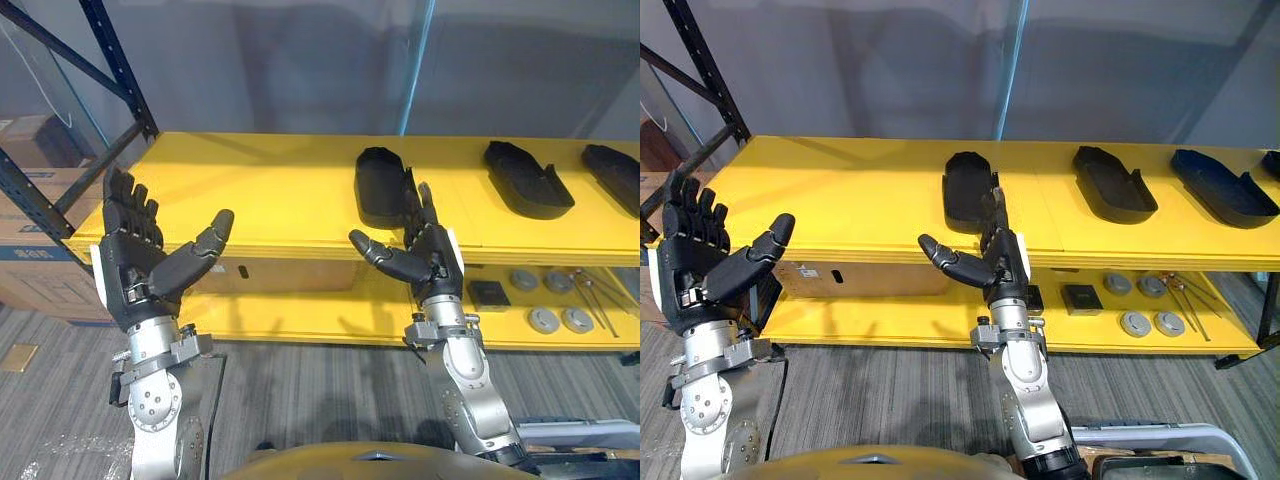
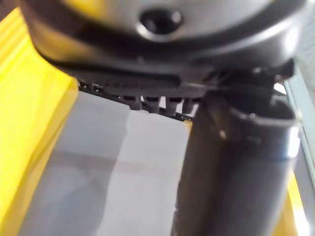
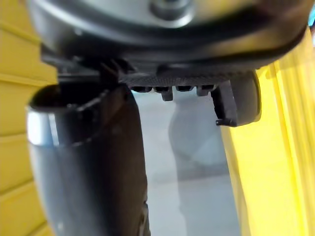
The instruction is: Walk over and take three plastic housings, then place them on the shelf
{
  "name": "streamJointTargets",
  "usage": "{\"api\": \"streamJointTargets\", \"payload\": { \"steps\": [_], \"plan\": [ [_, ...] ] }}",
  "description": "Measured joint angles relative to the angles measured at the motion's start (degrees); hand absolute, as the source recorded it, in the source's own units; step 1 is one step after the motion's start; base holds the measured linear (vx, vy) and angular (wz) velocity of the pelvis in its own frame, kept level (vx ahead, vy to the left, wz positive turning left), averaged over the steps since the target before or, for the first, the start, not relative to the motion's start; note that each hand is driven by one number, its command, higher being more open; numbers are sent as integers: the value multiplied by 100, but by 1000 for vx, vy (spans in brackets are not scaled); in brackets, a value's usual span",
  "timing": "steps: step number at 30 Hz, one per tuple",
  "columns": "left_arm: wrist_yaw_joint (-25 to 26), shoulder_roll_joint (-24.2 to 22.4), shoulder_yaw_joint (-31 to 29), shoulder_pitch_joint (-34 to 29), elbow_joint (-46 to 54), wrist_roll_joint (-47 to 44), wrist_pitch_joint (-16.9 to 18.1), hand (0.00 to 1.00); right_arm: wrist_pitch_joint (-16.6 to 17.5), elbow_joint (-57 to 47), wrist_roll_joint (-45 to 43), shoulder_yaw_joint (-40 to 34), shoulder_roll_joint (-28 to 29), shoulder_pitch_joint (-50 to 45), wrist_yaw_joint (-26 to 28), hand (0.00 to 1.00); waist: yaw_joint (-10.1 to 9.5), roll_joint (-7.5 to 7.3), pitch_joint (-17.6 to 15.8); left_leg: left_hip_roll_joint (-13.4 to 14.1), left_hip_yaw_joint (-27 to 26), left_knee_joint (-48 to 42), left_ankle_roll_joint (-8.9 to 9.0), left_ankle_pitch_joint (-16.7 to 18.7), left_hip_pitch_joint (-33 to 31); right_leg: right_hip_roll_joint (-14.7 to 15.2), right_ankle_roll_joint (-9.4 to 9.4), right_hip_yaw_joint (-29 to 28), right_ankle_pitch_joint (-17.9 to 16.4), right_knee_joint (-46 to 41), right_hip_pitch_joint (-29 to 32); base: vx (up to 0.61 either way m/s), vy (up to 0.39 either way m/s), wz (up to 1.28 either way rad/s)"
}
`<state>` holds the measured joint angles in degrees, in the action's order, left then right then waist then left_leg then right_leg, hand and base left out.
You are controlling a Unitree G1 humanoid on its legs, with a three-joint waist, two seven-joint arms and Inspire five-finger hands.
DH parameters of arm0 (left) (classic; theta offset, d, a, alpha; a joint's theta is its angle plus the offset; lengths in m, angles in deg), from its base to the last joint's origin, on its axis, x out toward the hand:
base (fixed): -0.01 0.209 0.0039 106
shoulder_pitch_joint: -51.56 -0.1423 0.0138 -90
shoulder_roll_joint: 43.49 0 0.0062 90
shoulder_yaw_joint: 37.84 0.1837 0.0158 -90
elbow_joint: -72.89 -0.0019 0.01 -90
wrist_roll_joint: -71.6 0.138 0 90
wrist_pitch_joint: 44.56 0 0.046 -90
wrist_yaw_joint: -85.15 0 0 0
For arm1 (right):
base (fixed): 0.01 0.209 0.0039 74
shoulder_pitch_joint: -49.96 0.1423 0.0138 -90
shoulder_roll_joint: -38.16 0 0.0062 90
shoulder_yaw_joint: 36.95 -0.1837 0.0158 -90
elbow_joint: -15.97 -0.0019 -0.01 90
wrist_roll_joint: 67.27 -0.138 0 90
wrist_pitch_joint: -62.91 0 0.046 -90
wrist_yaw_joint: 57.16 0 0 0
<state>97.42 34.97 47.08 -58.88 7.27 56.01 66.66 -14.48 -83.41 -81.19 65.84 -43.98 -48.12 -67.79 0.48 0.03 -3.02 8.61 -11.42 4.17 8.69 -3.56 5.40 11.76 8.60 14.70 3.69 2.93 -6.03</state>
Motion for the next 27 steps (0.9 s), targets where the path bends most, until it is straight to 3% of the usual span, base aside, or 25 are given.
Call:
{"api": "streamJointTargets", "payload": {
  "steps": [7, 8, 14, 22, 27],
  "plan": [
    [-89, 5, 0, 85, 15, -64, 0, 100, 31, 84, 11, -98, -19, -12, -4, 100, -8, 7, -4, -1, 18, 7, -4, -22, -6, -6, 7, 35, 17, 12, -3, 38, 1, 2],
    [-174, 5, 99, 93, 15, -204, 0, 100, 30, 46, -48, -104, -6, -228, -8, 100, -10, -138, -163, 8, -114, -102, 1, 203, 89, 5, 14, -79, -119, -80, -3, 0, 0, 0],
    [-174, 5, 127, 98, 15, -206, 0, 100, 29, 17, -58, -133, -6, -231, 18, 100, -3, -133, -219, 10, -84, -186, -5, 227, 53, 11, 7, -74, -127, -122, -1, -4, 1, 1],
    [-198, 2, 334, 82, 13, -728, -1, 100, 43, -530, -112, -406, -5, -538, 485, 100, 60, -70, -614, 94, -75, -709, -12, 477, -141, 20, -44, -132, -256, -432, 122, -40, 5, -4],
    [-242, 3, 564, 81, 12, -878, -12, 100, 70, -821, -281, -453, -8, -690, 812, 100, 132, -59, -669, 160, -169, -1071, -5, 635, -337, 11, -42, -297, -284, -593, 294, -10, 6, -13]
  ]
}}
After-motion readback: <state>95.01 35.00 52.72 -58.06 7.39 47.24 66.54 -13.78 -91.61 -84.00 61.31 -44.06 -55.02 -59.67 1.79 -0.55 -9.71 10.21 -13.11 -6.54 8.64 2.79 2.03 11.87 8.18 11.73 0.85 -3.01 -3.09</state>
